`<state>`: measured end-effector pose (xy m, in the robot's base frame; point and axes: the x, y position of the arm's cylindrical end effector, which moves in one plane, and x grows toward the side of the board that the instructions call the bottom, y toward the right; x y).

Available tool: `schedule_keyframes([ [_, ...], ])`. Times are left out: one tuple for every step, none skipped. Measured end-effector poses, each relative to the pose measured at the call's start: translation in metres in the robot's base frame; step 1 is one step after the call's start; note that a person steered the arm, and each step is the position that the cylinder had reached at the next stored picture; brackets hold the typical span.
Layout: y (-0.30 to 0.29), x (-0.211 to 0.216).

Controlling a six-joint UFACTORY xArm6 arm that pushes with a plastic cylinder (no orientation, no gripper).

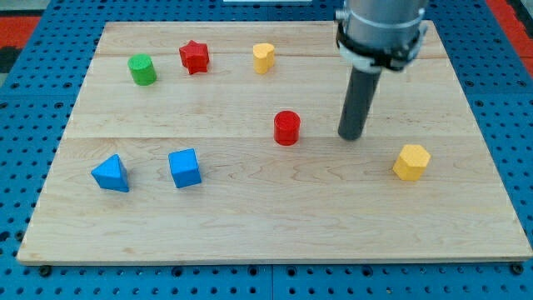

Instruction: Push the green star parallel to the left of the yellow hexagon

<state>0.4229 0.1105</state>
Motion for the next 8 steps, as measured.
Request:
schedule_keyframes([
  [0.042, -0.049],
  [0.11, -0.076],
  [0.123, -0.12],
  [0.093, -0.151],
  [0.081, -0.162],
  [0.049, -0.174],
  [0.032, -0.148],
  [0.002, -0.109],
])
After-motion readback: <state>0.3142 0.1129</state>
